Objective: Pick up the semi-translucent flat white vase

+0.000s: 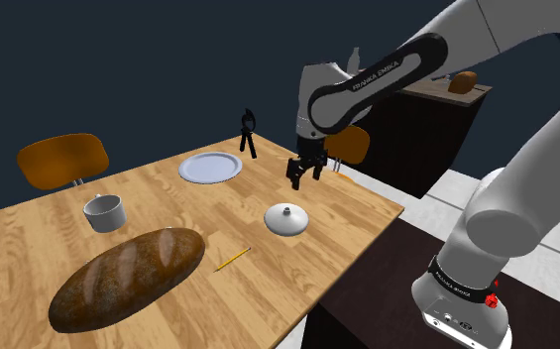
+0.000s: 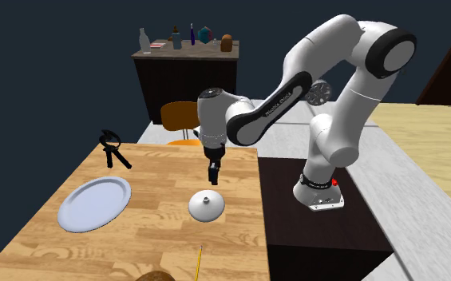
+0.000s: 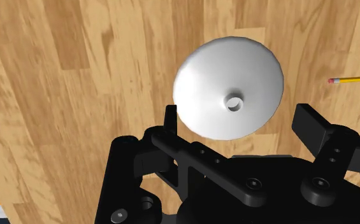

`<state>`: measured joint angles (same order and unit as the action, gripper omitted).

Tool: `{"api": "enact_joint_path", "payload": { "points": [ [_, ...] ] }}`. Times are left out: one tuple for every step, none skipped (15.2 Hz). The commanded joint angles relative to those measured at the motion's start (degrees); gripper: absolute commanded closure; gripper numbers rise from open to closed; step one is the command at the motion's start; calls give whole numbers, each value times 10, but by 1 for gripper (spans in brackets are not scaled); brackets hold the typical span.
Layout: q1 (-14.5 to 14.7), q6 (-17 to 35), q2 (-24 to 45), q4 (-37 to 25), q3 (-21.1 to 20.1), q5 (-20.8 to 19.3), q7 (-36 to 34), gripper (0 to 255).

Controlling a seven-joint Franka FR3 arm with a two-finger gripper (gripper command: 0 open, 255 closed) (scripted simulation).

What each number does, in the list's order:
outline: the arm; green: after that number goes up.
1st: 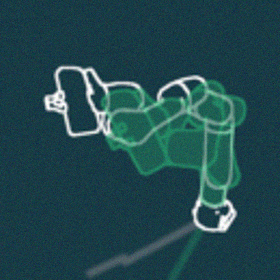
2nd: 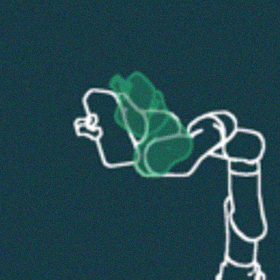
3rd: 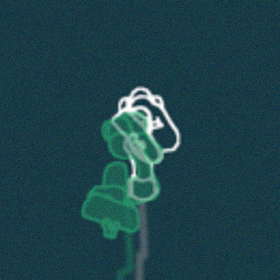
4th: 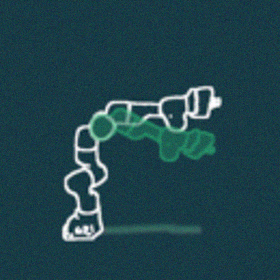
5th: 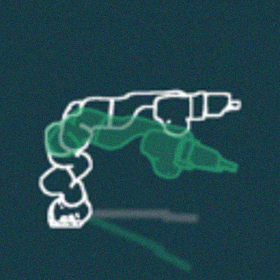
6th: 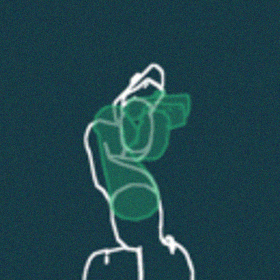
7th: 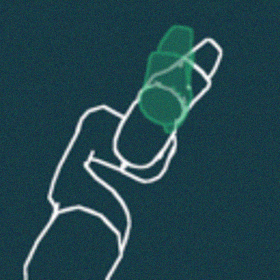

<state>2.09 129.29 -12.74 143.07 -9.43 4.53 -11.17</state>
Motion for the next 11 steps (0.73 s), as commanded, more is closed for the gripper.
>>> {"api": "enact_joint_path", "payload": {
  "points": [
    [2,40,49,-11,-6,-3,-9,0],
    [2,57,72,-19,-9,-5,-13,0],
    [3,73,95,-26,-11,-8,-17,0],
    [4,88,119,-35,-13,-11,-22,0],
    [5,103,142,-45,-14,-15,-27,0],
    [6,104,144,-46,-14,-15,-27,0],
    [6,112,150,-44,-14,-17,-28,0],
    [6,120,157,-42,-14,-18,-29,0],
    [6,128,163,-41,-14,-20,-29,0],
    [6,136,170,-39,-14,-21,-30,0],
    [6,144,177,-38,-13,-23,-31,0]
  ]
}}
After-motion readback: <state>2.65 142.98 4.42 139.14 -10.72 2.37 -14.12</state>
